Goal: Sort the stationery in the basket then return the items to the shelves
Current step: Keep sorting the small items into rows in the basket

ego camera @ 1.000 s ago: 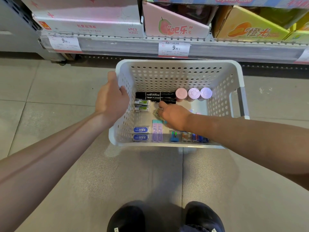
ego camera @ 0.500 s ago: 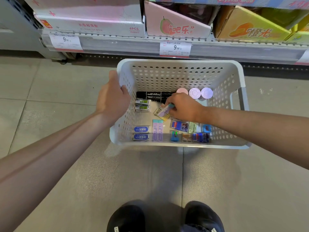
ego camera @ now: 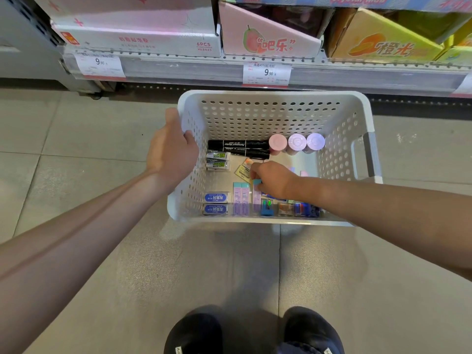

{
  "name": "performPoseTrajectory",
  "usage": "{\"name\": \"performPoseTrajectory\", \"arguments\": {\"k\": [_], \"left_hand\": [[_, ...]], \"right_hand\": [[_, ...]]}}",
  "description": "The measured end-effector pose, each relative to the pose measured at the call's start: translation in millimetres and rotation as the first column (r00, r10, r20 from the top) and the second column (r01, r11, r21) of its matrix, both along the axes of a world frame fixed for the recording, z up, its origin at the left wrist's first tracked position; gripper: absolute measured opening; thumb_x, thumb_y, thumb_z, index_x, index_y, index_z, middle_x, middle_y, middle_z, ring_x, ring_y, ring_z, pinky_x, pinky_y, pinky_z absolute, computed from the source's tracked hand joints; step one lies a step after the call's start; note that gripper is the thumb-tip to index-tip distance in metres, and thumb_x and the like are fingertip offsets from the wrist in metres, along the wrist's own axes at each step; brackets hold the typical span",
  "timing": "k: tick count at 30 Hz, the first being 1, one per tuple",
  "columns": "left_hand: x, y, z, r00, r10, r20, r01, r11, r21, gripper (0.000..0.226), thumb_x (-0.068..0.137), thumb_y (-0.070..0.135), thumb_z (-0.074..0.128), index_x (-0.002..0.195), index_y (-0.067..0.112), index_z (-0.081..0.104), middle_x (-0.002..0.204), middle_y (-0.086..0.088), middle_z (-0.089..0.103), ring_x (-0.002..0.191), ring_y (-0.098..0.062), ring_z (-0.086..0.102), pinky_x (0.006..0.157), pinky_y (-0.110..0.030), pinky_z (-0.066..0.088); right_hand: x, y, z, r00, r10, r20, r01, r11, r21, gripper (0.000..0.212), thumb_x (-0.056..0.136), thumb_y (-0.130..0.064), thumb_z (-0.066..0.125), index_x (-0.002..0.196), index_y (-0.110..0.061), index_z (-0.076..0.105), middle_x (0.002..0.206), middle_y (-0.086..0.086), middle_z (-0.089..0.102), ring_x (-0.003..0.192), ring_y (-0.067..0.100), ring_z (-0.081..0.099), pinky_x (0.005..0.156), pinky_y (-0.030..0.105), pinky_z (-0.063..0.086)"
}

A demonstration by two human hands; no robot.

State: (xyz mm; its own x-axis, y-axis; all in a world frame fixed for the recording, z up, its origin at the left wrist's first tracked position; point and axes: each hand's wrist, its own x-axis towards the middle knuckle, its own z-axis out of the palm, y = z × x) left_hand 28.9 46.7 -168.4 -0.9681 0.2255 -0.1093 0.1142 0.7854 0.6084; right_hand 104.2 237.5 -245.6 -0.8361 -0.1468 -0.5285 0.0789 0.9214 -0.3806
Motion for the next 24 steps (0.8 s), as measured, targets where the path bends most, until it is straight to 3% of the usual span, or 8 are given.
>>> {"name": "performPoseTrajectory", "arguments": {"k": [10,14,18,21,24], "left_hand": [[-1.0,-0.6,-1.1,1.000,-0.003,-0.007,0.003,1.000,-0.007,0.018,0.098,0.008,0.037,0.115,0.002,0.034,0.061,-0.003,0.040,0.048,-0.018,0.041,0.045,-0.033,0.034],[-0.5,-0.6,-0.5,1.000,-0.011,-0.004,0.011,1.000,-0.006,0.017,0.098,0.008,0.036,0.113,0.001,0.033,0.058,-0.004,0.039,0.047,-0.020,0.041,0.046,-0.035,0.036],[-0.3,-0.6,0.4,1.000,-0.018,-0.006,0.018,1.000,-0.008,0.016,0.098,0.008,0.036,0.112,0.002,0.033,0.059,-0.005,0.040,0.047,-0.023,0.043,0.046,-0.037,0.039],[-0.7,-0.6,-0.1,1.000,-0.010,-0.005,0.010,1.000,-0.011,0.017,0.098,0.008,0.037,0.113,0.000,0.033,0.059,-0.004,0.040,0.047,-0.022,0.041,0.046,-0.035,0.036],[-0.4,-0.1,0.5,1.000,-0.015,-0.009,0.015,1.000,-0.005,0.014,0.098,0.008,0.037,0.111,0.004,0.033,0.059,-0.005,0.040,0.047,-0.023,0.041,0.047,-0.035,0.038]], "right_hand": [[1.8,-1.5,-1.4,0.993,0.111,-0.049,-0.110,0.993,0.041,0.028,0.086,-0.014,0.062,0.113,-0.008,0.056,0.113,0.013,0.060,0.102,0.026,0.055,0.081,0.031,0.044],[0.6,0.8,0.4,0.984,0.173,-0.043,-0.170,0.984,0.059,0.046,0.089,-0.012,0.059,0.134,-0.015,0.049,0.127,0.011,0.056,0.113,0.028,0.054,0.088,0.029,0.044],[-1.6,5.0,2.9,0.940,0.338,-0.040,-0.326,0.928,0.180,0.054,0.094,-0.012,0.048,0.144,-0.029,0.036,0.143,0.008,0.040,0.117,0.029,0.053,0.082,0.031,0.047],[-4.1,8.3,7.4,0.898,0.438,-0.034,-0.419,0.878,0.233,0.049,0.097,-0.014,0.045,0.143,-0.029,0.038,0.148,0.008,0.034,0.120,0.030,0.052,0.074,0.031,0.045],[-4.3,11.2,8.5,0.861,0.507,-0.035,-0.482,0.836,0.262,0.045,0.098,-0.016,0.045,0.141,-0.027,0.042,0.148,0.007,0.035,0.121,0.029,0.051,0.078,0.033,0.049]]}}
